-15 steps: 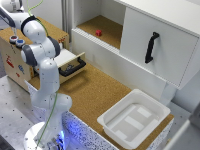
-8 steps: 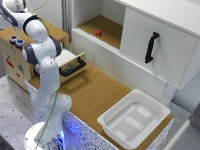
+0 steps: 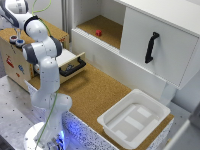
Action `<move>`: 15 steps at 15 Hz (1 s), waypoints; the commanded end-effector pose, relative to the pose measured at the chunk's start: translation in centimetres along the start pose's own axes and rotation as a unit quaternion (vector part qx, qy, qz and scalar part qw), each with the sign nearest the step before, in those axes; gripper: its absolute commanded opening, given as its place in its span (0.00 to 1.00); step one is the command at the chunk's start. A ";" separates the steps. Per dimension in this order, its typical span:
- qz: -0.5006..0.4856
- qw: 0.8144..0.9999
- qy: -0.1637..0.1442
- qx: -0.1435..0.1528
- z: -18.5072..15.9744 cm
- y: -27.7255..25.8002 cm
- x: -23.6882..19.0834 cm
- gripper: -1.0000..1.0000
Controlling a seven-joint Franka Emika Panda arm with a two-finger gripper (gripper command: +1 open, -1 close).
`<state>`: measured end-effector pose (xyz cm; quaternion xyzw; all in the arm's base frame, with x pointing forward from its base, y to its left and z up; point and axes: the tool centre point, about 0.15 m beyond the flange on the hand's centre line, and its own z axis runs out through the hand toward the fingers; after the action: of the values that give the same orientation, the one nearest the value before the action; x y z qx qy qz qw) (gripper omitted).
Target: Move the blue light switch to turn on the blue light
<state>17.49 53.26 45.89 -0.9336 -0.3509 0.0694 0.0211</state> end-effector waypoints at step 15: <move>0.111 0.985 0.132 0.022 -8.1 1.8 -4.9 1.00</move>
<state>16.11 49.73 55.25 -0.9640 -0.2583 -0.0400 0.0486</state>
